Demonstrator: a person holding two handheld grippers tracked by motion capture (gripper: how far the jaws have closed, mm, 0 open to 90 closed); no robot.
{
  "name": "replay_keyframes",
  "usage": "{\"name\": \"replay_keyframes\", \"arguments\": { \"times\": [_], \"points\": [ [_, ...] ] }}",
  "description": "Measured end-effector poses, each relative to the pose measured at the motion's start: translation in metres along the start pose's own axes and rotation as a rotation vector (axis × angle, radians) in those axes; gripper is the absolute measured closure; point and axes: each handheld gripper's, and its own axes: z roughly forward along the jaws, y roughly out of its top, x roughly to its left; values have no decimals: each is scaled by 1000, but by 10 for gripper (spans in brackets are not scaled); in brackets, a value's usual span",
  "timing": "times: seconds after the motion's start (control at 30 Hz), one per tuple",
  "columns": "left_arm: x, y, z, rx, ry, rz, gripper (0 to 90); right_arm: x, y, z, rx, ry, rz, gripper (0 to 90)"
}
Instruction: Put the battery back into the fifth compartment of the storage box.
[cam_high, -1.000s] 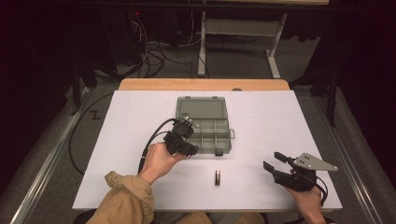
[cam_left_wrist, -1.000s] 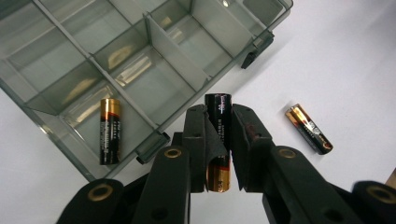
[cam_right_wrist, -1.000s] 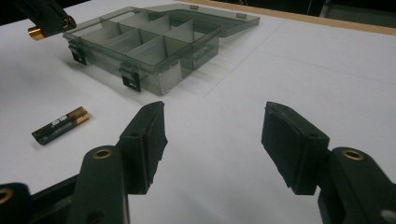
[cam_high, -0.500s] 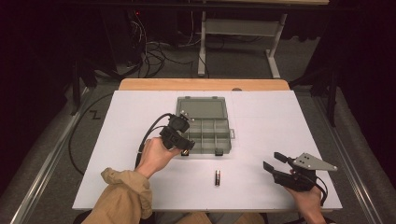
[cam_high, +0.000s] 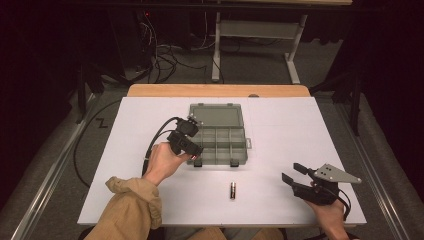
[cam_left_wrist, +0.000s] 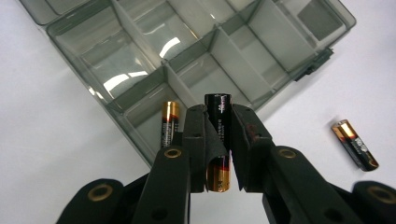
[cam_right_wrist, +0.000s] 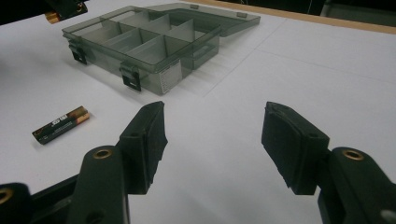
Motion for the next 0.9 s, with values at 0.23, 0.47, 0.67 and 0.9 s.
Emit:
{"name": "replay_keyframes", "arguments": {
  "times": [0.23,0.47,0.67,0.9],
  "points": [
    [4,2,6,10,25,-8,762,0,0,0,0,0,-1,416],
    [10,4,12,19,38,-25,761,0,0,0,3,2,0,415],
    [13,5,16,25,45,-29,761,0,0,0,1,3,2,416],
    [15,6,22,36,57,-34,761,0,0,-1,-5,1,1,416]
  ]
}}
